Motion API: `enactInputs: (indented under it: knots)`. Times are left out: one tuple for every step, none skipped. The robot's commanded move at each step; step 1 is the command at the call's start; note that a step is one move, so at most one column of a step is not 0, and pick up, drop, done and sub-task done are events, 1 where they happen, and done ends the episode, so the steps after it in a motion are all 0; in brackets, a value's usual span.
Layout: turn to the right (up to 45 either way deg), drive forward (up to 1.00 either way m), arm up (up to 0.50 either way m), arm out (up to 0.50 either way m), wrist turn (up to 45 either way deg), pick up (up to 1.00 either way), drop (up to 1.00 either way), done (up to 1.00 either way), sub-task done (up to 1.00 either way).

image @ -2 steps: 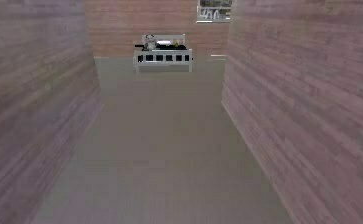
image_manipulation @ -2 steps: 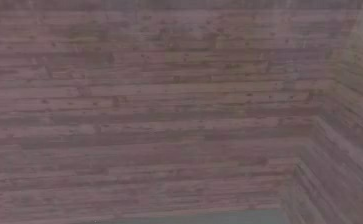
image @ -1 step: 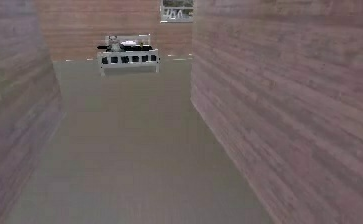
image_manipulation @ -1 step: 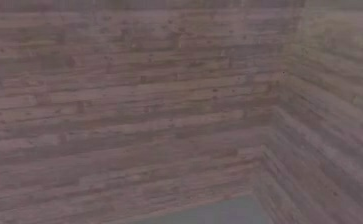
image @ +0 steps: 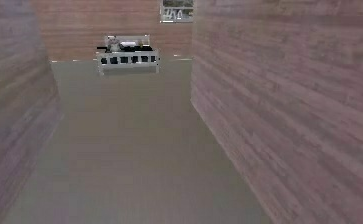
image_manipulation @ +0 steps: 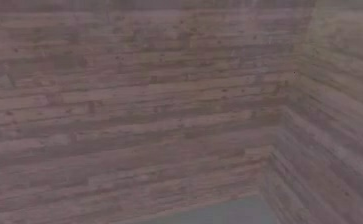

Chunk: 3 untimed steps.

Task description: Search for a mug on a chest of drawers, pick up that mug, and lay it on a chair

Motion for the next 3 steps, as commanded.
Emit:
enactInputs:
  knots:
    - [-45.0, 0.0, 0.0, 0.0, 0.0, 0.0, 0.0, 0.0, 0.0]
    - [-39.0, 0.0, 0.0, 0.0, 0.0, 0.0, 0.0, 0.0, 0.0]
    - [0.0, 0.2, 0.0, 0.0, 0.0, 0.0, 0.0, 0.0, 0.0]
